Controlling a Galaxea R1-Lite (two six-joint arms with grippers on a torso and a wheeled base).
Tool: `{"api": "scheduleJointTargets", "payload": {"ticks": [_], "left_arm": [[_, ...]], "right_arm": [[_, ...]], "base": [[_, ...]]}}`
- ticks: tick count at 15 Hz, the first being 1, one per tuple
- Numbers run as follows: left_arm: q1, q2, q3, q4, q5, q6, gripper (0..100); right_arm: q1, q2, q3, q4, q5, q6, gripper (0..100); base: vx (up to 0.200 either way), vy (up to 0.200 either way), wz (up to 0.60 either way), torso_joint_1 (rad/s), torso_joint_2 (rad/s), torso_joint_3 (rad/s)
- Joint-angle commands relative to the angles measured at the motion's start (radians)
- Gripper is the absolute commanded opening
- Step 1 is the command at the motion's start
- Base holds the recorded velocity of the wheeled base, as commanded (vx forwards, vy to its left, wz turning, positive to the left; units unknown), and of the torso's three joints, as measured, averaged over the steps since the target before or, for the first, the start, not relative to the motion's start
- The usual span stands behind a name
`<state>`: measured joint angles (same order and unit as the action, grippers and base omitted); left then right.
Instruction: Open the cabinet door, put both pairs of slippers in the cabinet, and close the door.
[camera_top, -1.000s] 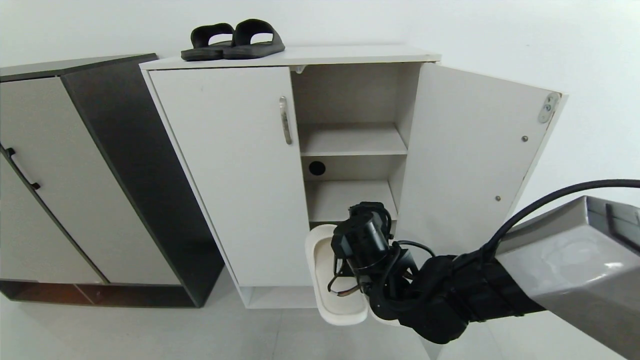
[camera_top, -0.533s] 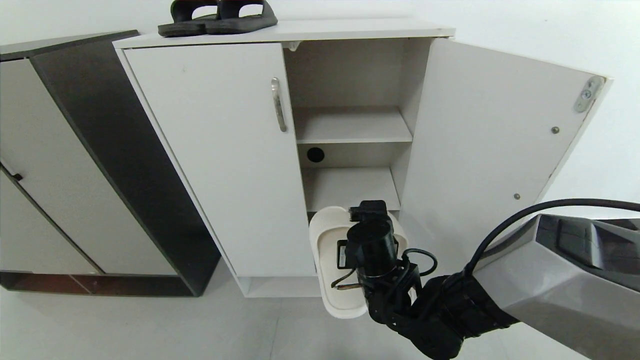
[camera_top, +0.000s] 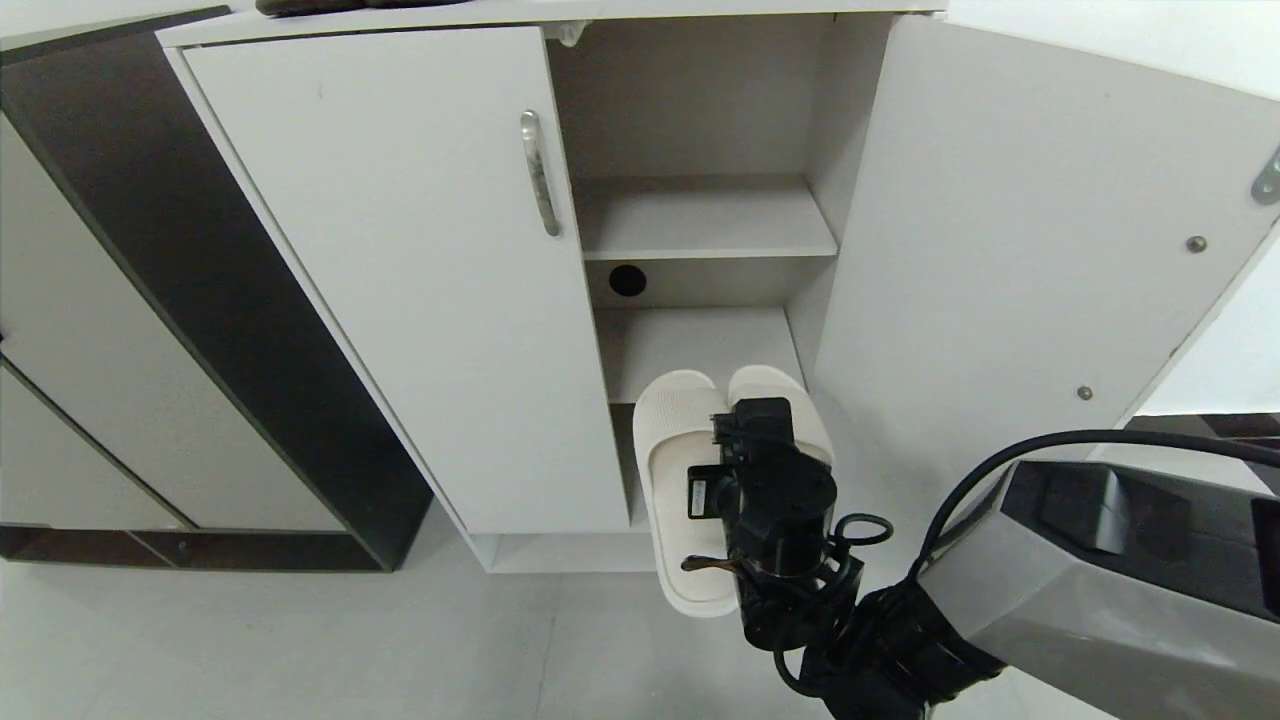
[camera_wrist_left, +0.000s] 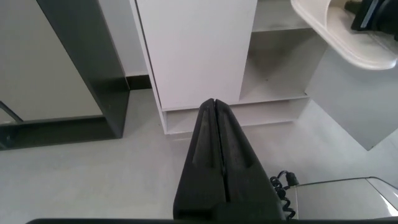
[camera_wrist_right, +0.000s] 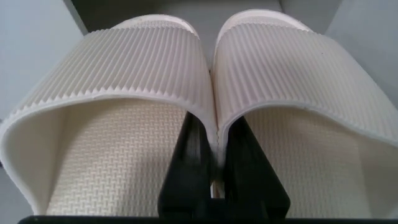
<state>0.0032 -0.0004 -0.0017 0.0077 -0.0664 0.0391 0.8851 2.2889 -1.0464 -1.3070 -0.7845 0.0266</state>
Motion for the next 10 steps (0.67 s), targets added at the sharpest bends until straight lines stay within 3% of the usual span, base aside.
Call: {"api": "scheduleJointTargets", "payload": {"ticks": [1, 10], "left_arm": [[0.000, 0.002, 0.000, 0.000, -0.001, -0.001, 0], [0.000, 0.002, 0.000, 0.000, -0.001, -0.005, 0]], "right_arm": [[-0.026, 0.017, 0.048, -0.026, 0.004, -0.017, 0], [-0.120, -0.077, 0.230, -0.090, 0.177, -0.016, 0]], "base": [[0.000, 0.000, 0.00, 0.000, 0.00, 0.000], [0.000, 0.000, 0.00, 0.000, 0.00, 0.000]]}}
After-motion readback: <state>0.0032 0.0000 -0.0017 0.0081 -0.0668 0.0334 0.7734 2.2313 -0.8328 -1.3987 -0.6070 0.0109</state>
